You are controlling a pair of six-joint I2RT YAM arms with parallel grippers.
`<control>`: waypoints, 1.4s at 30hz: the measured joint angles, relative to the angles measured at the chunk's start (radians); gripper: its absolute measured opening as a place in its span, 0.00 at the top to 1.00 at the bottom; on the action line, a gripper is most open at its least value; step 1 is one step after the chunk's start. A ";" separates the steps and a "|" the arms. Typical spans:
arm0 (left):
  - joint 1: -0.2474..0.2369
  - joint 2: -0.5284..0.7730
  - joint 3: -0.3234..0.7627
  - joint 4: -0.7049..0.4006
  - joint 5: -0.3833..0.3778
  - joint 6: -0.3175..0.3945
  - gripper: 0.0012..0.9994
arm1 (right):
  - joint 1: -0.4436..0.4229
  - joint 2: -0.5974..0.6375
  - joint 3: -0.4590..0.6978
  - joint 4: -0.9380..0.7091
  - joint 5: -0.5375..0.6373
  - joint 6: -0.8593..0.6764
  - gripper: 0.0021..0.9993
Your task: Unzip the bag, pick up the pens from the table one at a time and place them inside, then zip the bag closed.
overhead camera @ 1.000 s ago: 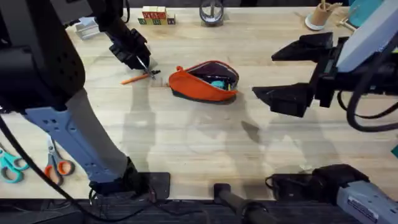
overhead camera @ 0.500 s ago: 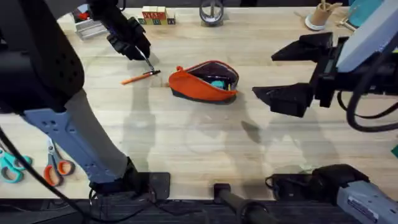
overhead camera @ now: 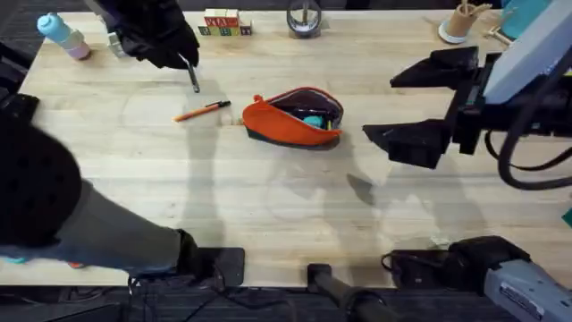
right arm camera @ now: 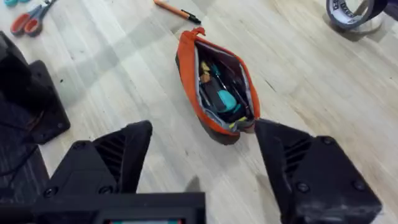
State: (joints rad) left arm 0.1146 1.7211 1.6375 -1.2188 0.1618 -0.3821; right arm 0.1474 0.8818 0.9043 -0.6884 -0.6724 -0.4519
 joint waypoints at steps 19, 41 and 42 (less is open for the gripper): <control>-0.056 -0.317 0.001 -0.094 0.108 0.365 0.96 | 0.000 0.000 0.000 0.000 0.000 0.000 0.00; -0.485 -0.322 0.002 -0.060 0.237 1.045 0.96 | 0.000 0.000 0.000 0.000 0.000 0.000 0.00; -0.495 -0.322 0.002 -0.060 0.252 1.089 0.96 | 0.000 0.000 0.000 0.000 0.000 0.000 0.00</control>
State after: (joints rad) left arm -0.3807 1.3994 1.6390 -1.2789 0.4141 0.7074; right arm 0.1474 0.8818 0.9043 -0.6884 -0.6720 -0.4519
